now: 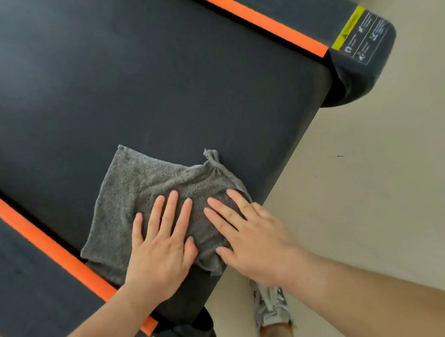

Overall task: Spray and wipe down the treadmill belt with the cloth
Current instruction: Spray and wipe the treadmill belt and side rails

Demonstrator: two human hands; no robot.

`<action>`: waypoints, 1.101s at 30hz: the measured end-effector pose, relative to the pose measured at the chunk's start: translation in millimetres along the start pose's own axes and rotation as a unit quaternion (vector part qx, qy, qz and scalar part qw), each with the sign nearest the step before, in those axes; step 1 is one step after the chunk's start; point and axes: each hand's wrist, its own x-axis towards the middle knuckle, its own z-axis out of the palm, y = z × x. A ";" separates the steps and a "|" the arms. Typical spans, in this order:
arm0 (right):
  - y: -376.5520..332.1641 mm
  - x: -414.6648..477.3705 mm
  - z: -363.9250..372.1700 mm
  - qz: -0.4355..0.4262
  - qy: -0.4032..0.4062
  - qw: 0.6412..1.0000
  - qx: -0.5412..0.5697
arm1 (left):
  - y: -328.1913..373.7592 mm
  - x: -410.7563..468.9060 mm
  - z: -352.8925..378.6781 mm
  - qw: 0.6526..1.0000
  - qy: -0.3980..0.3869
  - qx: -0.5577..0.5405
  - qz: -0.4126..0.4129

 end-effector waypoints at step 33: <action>147.6 94.6 -86.1 -0.081 0.050 0.995 -0.011 | 83.1 171.9 -45.7 0.972 0.018 -0.064 -0.227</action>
